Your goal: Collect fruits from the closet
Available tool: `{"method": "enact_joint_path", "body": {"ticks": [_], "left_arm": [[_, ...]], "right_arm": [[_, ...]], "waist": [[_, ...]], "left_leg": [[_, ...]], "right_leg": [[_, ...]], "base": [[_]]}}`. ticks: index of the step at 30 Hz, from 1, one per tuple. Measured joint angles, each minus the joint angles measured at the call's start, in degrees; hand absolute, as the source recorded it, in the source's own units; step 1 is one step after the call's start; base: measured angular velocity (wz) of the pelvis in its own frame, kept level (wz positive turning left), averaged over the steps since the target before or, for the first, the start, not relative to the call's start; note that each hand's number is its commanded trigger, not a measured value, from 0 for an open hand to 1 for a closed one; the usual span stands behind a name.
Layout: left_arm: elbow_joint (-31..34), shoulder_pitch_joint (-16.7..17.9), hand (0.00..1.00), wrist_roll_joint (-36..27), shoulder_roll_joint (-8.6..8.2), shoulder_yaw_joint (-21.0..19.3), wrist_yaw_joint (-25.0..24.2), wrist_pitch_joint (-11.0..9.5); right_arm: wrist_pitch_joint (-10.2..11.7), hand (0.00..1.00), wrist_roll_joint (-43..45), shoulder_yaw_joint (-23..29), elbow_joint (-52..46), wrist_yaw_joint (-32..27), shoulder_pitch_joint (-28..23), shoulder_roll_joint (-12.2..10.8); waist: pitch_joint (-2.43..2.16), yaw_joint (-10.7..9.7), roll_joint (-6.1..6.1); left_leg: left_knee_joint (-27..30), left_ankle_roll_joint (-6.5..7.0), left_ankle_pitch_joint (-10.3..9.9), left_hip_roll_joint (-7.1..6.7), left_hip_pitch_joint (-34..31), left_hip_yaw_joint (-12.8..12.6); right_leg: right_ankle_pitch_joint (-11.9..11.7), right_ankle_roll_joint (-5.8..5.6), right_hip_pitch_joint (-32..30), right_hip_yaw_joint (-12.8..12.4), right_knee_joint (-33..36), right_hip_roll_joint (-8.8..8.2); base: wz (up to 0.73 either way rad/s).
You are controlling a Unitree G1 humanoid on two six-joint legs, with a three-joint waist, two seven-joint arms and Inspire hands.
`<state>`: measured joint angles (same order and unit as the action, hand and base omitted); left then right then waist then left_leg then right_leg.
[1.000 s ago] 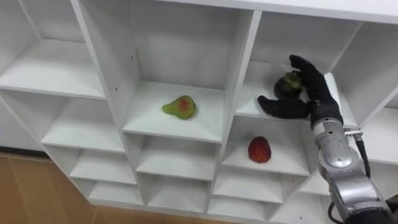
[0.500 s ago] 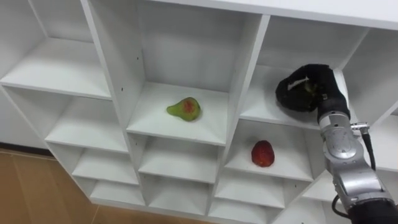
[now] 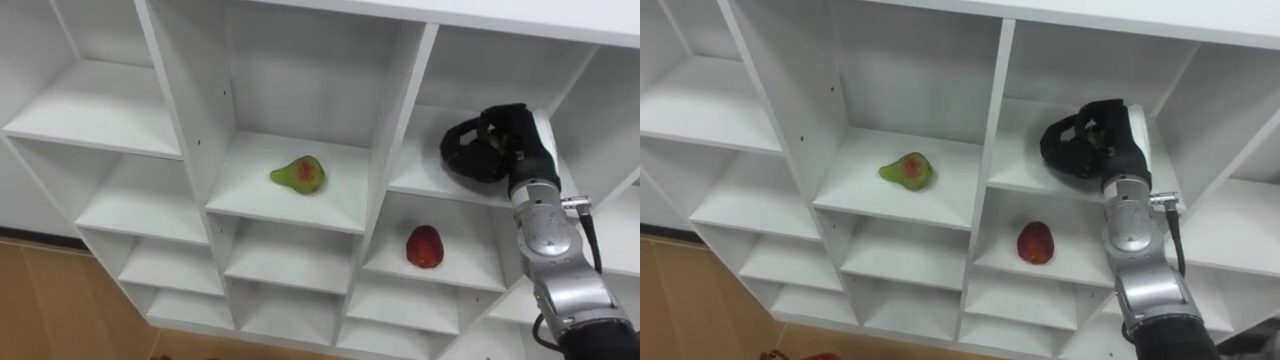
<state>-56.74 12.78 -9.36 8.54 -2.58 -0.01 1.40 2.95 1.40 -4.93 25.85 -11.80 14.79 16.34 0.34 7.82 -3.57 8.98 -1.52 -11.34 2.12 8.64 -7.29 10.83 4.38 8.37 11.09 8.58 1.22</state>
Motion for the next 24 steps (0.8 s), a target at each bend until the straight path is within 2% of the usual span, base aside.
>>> {"method": "enact_joint_path", "body": {"ticks": [7,11,18,20,24], "left_arm": [[0.84,-1.00,1.00,0.00,-0.02,2.32,0.61,0.00],[1.76,-2.27,1.00,0.55,-0.27,5.06,0.16,0.00],[5.09,-2.95,1.00,0.89,-0.89,6.96,-2.00,-0.13],[5.08,-3.94,1.00,0.65,-0.89,8.50,-2.57,-0.14],[5.63,-6.19,1.00,-0.28,-0.89,9.85,-4.39,-0.14]], "right_arm": [[2.05,1.00,-1.79,-0.22,2.97,0.02,0.98,-0.21],[2.15,1.00,-0.76,-0.13,2.83,0.00,1.57,-0.61],[2.40,1.00,1.20,-0.08,1.83,0.79,1.64,-1.87],[2.43,1.00,1.51,-0.43,1.06,0.73,1.64,-2.62],[2.58,1.00,1.42,-0.95,0.27,0.70,1.64,-2.53]], "waist": [[0.02,-0.54,-0.01],[0.00,-1.25,-0.15],[-0.09,-2.45,-0.31],[-0.19,-3.02,-0.40],[-0.09,-3.35,-0.19]], "left_leg": [[0.43,0.00,0.00,-0.11,-0.13,0.11],[0.51,0.01,0.00,-0.48,-0.31,-0.06],[0.53,0.01,0.00,-0.60,-0.38,0.07],[0.53,0.01,0.00,-0.57,-0.40,0.05],[0.55,0.01,0.00,-0.22,-0.39,0.09]], "right_leg": [[0.04,-0.08,0.15,0.16,0.00,-0.10],[0.12,-0.14,-0.48,0.20,0.03,-0.18],[0.15,-0.20,-0.49,0.11,0.09,-0.29],[0.14,-0.19,-0.52,0.02,0.09,-0.27],[0.14,-0.18,-0.54,-0.01,0.16,-0.27]], "base": [[0.01],[0.01],[0.00],[0.00],[-0.01]]}}
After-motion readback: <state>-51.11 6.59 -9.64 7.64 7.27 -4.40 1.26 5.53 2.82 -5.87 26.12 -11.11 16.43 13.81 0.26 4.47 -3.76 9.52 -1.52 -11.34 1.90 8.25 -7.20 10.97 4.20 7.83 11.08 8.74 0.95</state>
